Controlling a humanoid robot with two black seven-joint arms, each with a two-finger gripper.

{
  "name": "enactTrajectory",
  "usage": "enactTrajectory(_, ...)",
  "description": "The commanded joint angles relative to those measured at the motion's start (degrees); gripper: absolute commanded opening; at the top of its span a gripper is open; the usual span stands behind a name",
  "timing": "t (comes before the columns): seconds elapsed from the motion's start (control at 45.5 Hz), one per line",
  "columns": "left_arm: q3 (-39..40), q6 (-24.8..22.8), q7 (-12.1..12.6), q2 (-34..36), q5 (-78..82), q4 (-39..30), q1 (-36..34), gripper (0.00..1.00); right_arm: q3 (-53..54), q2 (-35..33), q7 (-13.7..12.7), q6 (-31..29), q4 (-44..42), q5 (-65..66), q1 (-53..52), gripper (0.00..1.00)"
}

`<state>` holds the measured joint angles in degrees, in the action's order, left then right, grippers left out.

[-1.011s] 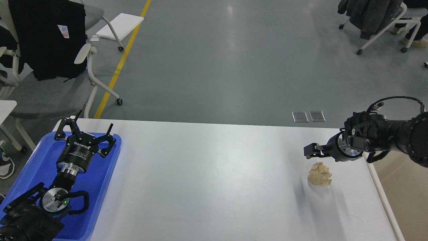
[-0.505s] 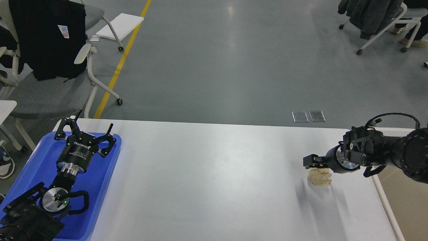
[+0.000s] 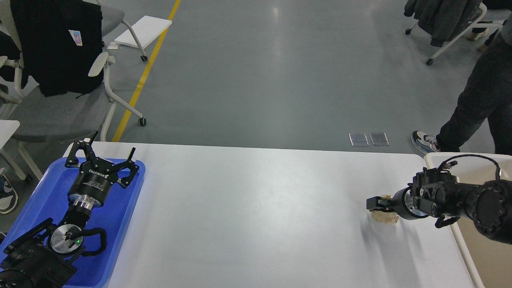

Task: Tidy desktop
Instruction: 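Lift the paper ball with the right gripper toward the beige bin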

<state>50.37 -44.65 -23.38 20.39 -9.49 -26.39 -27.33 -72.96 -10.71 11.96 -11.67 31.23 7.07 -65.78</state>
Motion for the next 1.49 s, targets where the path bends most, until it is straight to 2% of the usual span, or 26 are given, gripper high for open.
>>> enactTrajectory(0.0, -0.1, 0.0, 0.0, 0.0, 0.0, -0.1, 0.0, 0.99, 0.1, 0.1, 0.3, 2.1, -1.0, 1.3, 1.6, 0.7)
enactTrajectory(0.066, 0.0, 0.0, 0.0, 0.0, 0.0, -0.1, 0.0, 0.99, 0.1, 0.2, 0.4, 2.1, -0.7, 2.6, 1.5, 0.53)
enactTrajectory(0.308, 0.0, 0.0, 0.0, 0.0, 0.0, 0.0, 0.0, 0.99, 0.1, 0.5, 0.8, 1.9, 1.1, 4.4, 0.5, 0.0)
enactTrajectory(0.549, 0.0, 0.0, 0.0, 0.0, 0.0, 0.0, 0.0, 0.99, -0.3, -0.8, 3.1, 1.6, 9.0, 8.7, -8.1, 0.0)
enactTrajectory(0.835, 0.0, 0.0, 0.0, 0.0, 0.0, 0.0, 0.0, 0.99, -1.0, -4.5, 3.1, 1.3, 28.9, 9.1, -26.7, 0.0)
enactTrajectory(1.187, 0.0, 0.0, 0.0, 0.0, 0.0, 0.0, 0.0, 0.99, -4.3, -6.0, 3.1, -0.8, 45.6, 12.8, -48.9, 0.0)
enactTrajectory(1.319, 0.0, 0.0, 0.0, 0.0, 0.0, 0.0, 0.0, 0.99, -4.9, -6.8, 3.1, -3.7, 49.7, 12.7, -57.3, 0.0)
enactTrajectory(1.473, 0.0, 0.0, 0.0, 0.0, 0.0, -0.1, 0.0, 0.99, -5.0, -8.6, 3.1, -8.8, 50.3, 12.8, -64.4, 0.0)
